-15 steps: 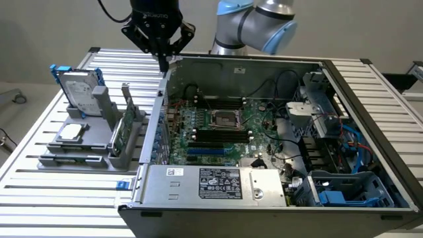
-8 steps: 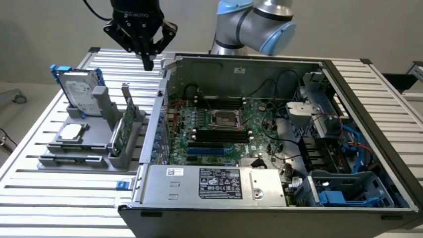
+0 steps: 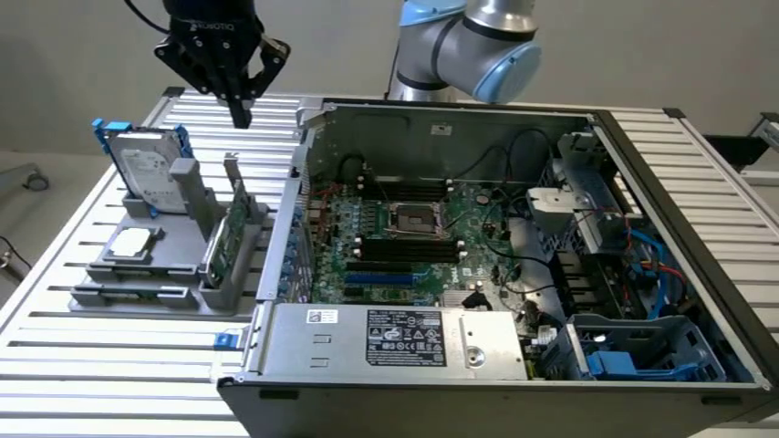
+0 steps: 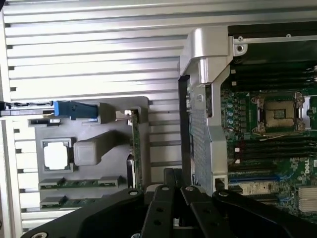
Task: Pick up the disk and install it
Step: 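Reach for the disk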
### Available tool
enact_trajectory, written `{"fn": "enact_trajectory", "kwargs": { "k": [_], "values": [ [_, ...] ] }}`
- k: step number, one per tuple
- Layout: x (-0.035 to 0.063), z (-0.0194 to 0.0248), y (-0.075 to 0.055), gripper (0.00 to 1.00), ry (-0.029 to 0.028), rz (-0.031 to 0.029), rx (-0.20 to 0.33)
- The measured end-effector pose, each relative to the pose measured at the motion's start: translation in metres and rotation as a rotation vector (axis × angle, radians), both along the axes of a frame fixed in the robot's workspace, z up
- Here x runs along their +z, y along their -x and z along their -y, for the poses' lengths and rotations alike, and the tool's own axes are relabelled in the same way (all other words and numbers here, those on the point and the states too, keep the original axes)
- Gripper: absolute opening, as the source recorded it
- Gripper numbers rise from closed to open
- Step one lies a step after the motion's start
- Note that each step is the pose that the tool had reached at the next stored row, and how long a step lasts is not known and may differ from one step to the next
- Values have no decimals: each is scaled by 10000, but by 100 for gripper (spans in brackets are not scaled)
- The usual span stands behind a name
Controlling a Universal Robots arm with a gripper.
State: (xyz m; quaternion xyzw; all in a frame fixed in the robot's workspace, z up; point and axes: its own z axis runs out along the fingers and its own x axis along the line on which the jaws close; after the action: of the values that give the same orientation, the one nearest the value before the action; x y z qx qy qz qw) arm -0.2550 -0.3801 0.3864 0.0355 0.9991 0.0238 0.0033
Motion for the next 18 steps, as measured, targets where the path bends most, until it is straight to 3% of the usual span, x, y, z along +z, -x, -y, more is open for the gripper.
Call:
{"fn": "enact_trajectory", "kwargs": {
  "k": [18],
  "values": [
    [-79,-187,816,11,-26,0,-1]
  ]
}}
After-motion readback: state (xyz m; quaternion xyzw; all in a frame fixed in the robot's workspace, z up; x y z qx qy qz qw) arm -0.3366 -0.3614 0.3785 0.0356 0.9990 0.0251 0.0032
